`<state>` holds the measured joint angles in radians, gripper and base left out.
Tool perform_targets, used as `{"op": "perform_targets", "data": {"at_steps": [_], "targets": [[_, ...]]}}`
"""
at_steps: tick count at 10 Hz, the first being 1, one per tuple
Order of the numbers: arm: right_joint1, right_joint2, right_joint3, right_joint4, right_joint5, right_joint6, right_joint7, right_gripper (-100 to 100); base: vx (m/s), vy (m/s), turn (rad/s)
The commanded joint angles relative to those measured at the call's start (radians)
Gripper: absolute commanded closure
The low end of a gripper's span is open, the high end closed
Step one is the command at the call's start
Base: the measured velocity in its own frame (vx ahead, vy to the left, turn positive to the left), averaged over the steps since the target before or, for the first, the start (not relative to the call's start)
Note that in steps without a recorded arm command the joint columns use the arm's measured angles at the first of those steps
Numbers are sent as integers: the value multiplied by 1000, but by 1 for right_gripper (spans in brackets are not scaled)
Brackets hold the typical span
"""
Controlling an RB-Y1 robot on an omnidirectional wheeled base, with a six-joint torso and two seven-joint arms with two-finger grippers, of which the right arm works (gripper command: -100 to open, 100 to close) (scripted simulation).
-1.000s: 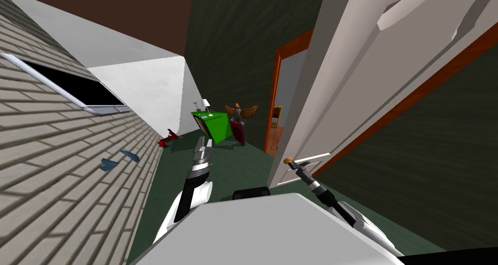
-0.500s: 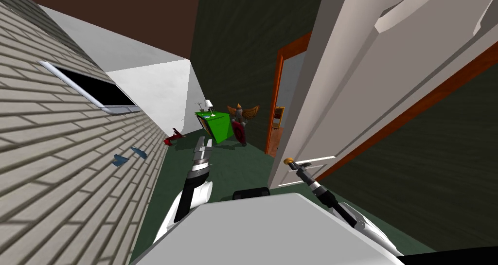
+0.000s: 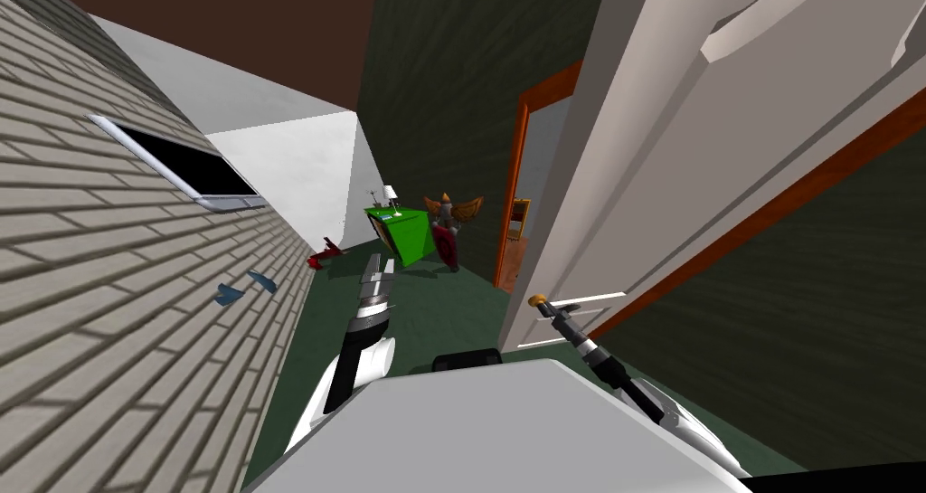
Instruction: Pull the door open
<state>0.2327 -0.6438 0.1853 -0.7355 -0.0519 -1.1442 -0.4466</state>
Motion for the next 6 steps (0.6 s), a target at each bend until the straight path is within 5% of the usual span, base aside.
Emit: {"op": "perform_targets", "data": {"at_steps": [1,6], "targets": [[6,20,28,-1,16,-2,-1,100,-9,-32,66],[6,7,35,24,16,-49,-11,100,-37,-59,140]]}}
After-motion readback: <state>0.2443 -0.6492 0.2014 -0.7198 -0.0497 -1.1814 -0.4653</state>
